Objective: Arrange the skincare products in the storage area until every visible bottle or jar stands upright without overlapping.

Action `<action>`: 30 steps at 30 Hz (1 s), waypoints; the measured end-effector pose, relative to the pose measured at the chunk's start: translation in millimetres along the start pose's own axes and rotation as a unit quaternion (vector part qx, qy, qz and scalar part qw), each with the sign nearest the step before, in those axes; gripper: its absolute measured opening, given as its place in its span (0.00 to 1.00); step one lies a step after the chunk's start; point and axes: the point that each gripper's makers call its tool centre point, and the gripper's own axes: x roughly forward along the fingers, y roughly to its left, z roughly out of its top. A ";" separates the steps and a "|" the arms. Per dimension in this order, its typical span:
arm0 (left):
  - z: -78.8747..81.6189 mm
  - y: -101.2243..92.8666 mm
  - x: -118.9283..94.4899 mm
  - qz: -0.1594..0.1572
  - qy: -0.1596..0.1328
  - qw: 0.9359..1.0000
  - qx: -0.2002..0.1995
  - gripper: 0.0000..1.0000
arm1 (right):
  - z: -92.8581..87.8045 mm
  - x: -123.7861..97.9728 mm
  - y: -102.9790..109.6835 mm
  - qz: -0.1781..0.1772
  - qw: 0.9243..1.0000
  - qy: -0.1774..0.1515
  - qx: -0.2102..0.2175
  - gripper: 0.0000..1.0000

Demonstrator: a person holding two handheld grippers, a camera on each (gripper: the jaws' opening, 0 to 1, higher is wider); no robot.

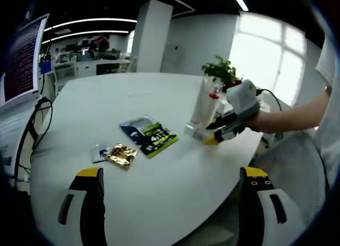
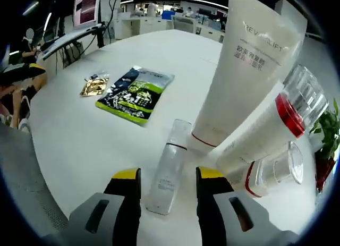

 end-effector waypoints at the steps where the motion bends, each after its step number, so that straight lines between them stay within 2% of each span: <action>1: -0.4 0.3 -0.1 0.000 0.001 1.000 0.000 0.98 | 0.0 3.0 -1.6 -0.003 1.000 0.003 0.000 0.36; 8: -4.0 1.7 0.4 0.002 0.009 1.000 0.008 0.98 | -0.3 10.6 -3.0 0.005 1.000 0.021 0.023 0.33; 12: -5.2 1.2 0.9 0.001 0.012 1.000 0.009 0.98 | -1.0 13.4 -3.4 0.006 0.999 0.028 0.020 0.31; 20: -2.0 3.5 0.1 0.005 0.007 1.000 0.007 0.98 | 0.1 14.3 -1.4 0.011 0.999 0.033 0.010 0.22; 30: 2.3 4.0 -2.7 0.012 -0.004 1.000 0.005 0.98 | 1.6 10.1 0.6 0.023 0.999 0.021 0.012 0.19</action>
